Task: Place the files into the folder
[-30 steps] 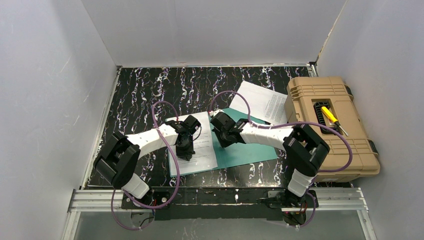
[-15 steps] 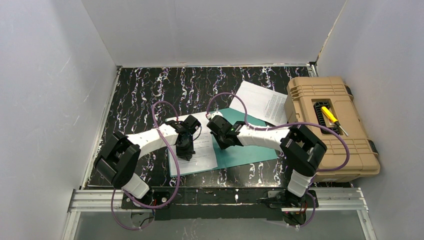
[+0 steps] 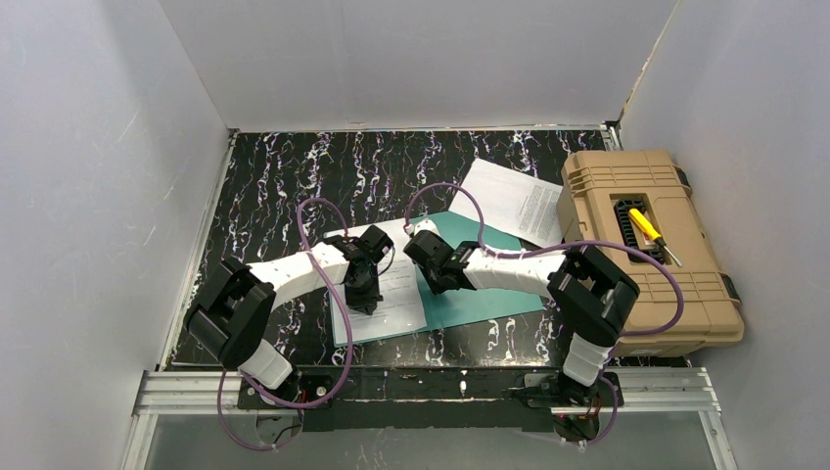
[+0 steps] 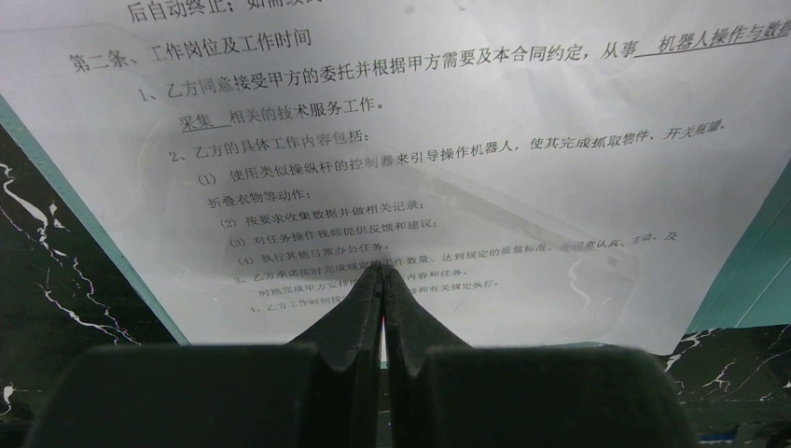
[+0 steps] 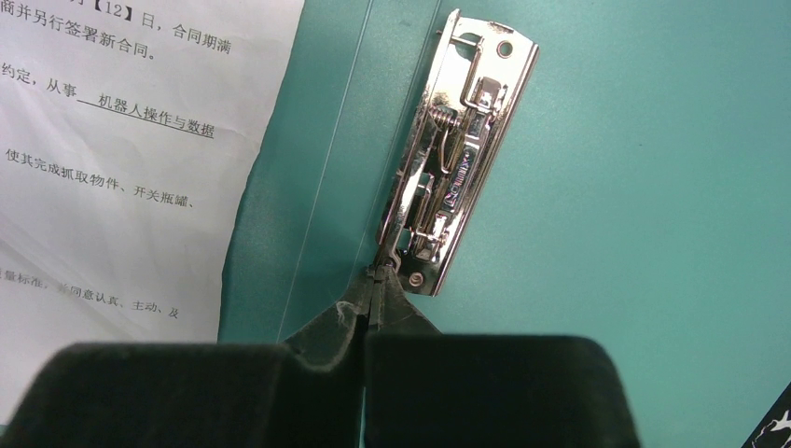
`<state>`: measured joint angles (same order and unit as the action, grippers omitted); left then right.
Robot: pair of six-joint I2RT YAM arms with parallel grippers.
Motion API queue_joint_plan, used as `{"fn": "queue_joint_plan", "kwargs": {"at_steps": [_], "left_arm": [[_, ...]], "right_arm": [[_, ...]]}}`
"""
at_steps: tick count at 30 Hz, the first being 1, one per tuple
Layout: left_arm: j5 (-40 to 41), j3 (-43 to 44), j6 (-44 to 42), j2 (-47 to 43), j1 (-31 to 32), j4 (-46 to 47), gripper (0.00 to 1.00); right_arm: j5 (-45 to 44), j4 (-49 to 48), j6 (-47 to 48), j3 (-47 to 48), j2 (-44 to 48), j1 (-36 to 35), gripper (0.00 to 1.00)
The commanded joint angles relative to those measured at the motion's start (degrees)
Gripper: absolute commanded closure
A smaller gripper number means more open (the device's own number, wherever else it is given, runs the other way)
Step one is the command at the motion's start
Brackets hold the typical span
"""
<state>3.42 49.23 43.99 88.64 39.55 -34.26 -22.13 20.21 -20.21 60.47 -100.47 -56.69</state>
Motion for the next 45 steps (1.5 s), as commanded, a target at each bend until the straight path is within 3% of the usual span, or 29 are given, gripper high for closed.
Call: {"fn": "queue_joint_plan", "kwargs": {"at_steps": [1, 22, 45], "left_arm": [[1.40, -1.33, 0.75, 2.24, 0.25, -0.17, 1.00], [1.96, -2.04, 1.25, 1.84, 0.26, -0.61, 1.00], [1.53, -3.24, 1.10, -1.02, 0.24, -0.59, 1.00]], "right_arm": [[-2.67, 7.43, -1.38, -4.75, -3.55, 0.87, 0.99], [-8.88, 10.49, -2.90, -1.22, 2.23, 0.87, 0.99], [-7.87, 8.26, -3.52, 6.70, 9.96, 1.85, 0.99]]}}
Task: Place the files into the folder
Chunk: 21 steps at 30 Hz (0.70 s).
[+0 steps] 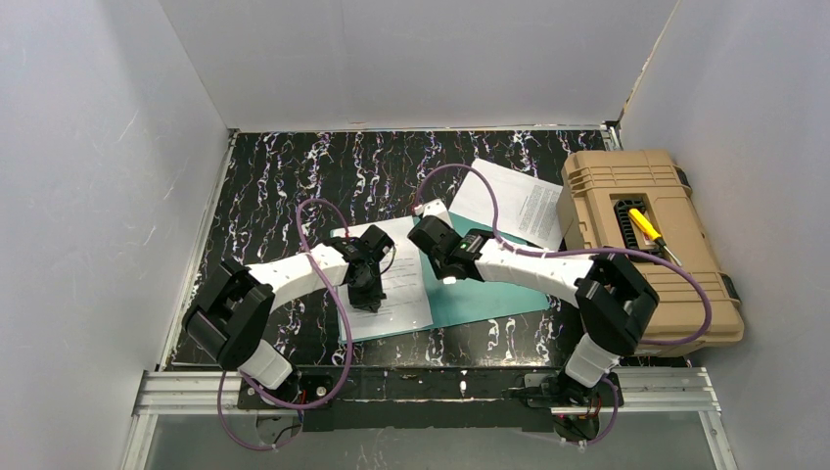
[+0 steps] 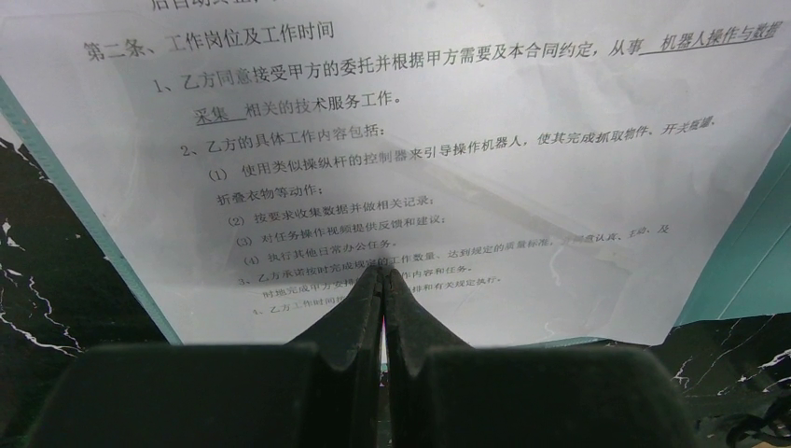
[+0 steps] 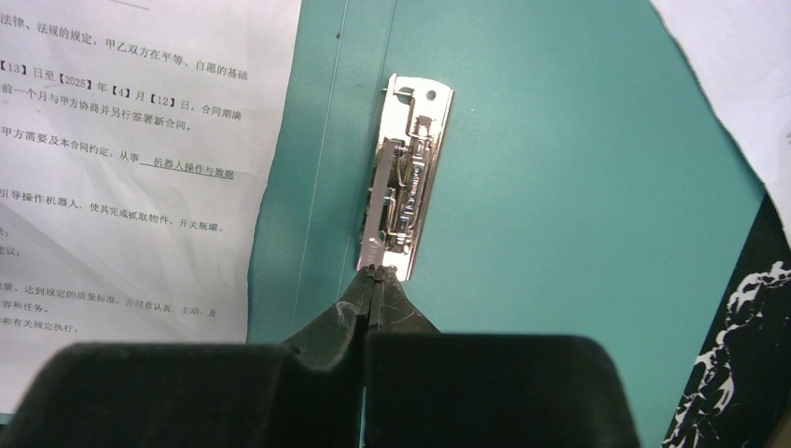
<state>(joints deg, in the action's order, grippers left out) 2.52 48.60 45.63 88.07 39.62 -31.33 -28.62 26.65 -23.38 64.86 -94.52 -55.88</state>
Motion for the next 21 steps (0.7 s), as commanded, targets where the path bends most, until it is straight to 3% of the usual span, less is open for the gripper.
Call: {"fn": "queue_joint_plan", "kwargs": {"at_steps": [1, 9, 21], "left_arm": [[2.43, -2.77, -0.54, -0.63, 0.19, -3.45, 1.00], [2.73, -3.97, -0.36, -1.99, 0.20, -3.23, 1.00], [3.50, -5.78, -0.02, -4.75, 0.20, -3.61, 1.00]], "right_arm": [[-1.35, 1.44, -0.50, 1.98, 4.81, 1.27, 0.99], [4.15, -1.78, -2.94, -3.15, 9.29, 4.87, 0.95], [24.45, -13.82, -11.83, -14.02, 9.34, 11.51, 0.99]]}}
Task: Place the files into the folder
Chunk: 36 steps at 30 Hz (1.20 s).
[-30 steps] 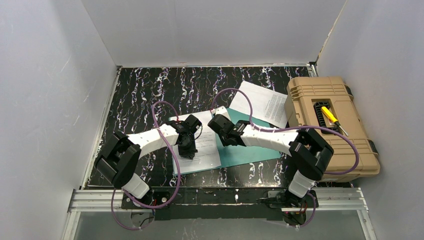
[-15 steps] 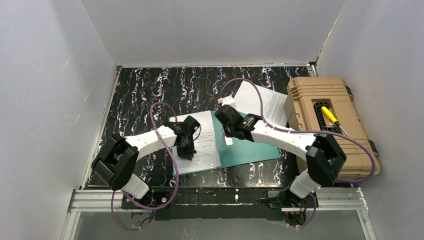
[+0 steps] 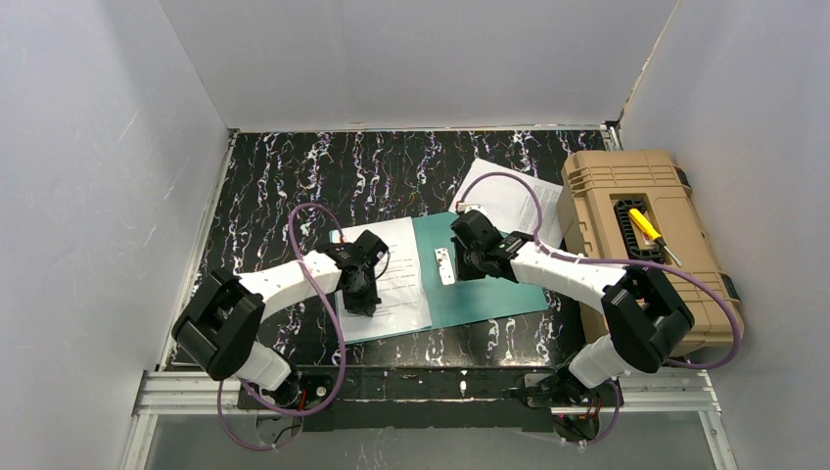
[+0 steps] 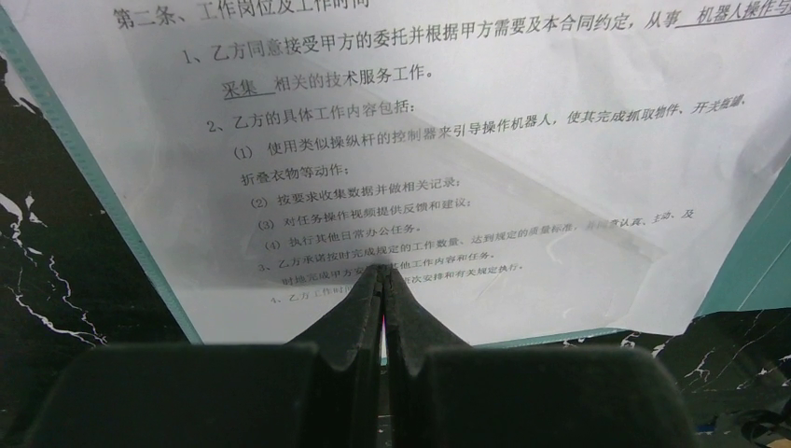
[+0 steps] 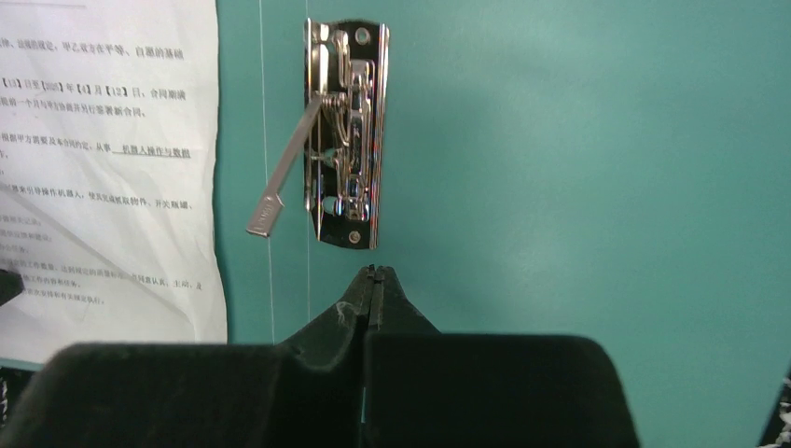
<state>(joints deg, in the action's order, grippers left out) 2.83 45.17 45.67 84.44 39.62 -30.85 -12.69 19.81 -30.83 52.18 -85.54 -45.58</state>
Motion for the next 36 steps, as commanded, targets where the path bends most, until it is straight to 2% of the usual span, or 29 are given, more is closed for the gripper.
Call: {"fn": "queue_joint_plan", "kwargs": {"at_steps": [1, 15, 36], "left_arm": [[3.27, -2.44, -0.08, -1.39, 0.20, -4.23, 1.00], [3.90, -4.12, 0.21, -2.66, 0.19, -3.93, 1.00], [4.50, -4.50, 0.03, -3.62, 0.20, -4.51, 1.00]], "right_arm": [[9.32, -7.76, -4.98, -1.73, 0.11, 1.45, 0.99], [18.21, -16.78, -10.29, -2.55, -5.26, 4.39, 0.99], [19.37, -14.64, -4.24, 13.14, -17.65, 10.18, 0.99]]}}
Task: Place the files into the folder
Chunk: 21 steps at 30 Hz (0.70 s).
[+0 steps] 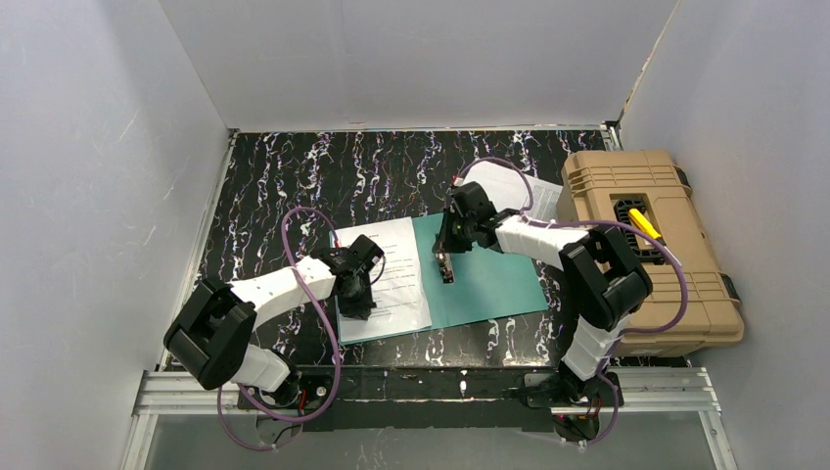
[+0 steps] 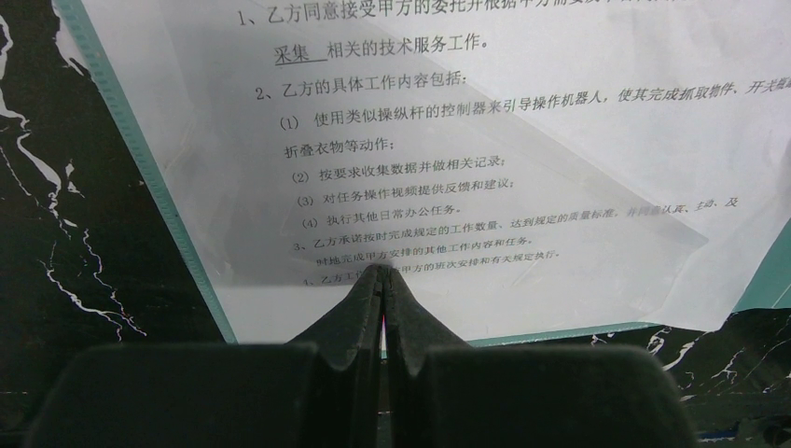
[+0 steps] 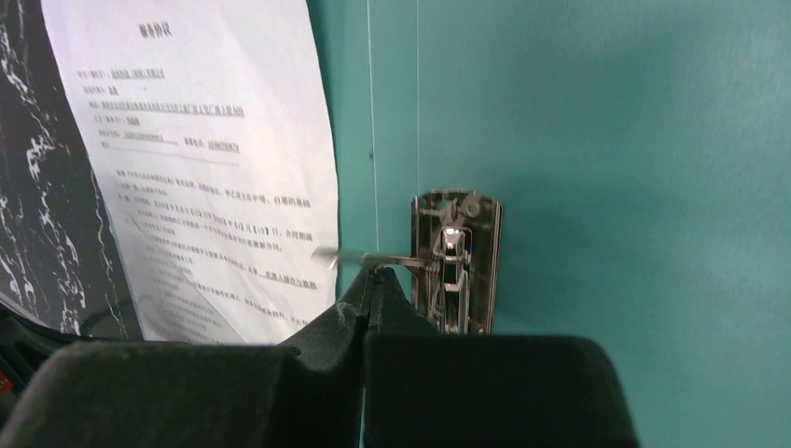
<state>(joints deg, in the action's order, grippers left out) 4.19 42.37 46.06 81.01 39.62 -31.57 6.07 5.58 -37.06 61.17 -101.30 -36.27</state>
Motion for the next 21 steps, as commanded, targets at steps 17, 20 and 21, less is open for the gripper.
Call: {"fn": "queue_joint_plan", "kwargs": {"at_steps": [17, 20, 21], "left_arm": [[3.60, -0.60, -0.62, -4.10, 0.20, -5.77, 1.00], [4.02, -0.30, -0.63, -6.01, 0.20, -6.83, 1.00], [4.24, -0.15, -0.62, -6.57, 0.20, -7.06, 1.00]], "right_arm": [[-8.89, 8.07, 11.21, 4.29, 6.40, 1.78, 0.63], [-10.31, 9.35, 12.40, 1.72, 8.94, 1.73, 0.55], [-10.67, 9.42, 12.65, 0.68, 9.69, 1.72, 0.52]]}}
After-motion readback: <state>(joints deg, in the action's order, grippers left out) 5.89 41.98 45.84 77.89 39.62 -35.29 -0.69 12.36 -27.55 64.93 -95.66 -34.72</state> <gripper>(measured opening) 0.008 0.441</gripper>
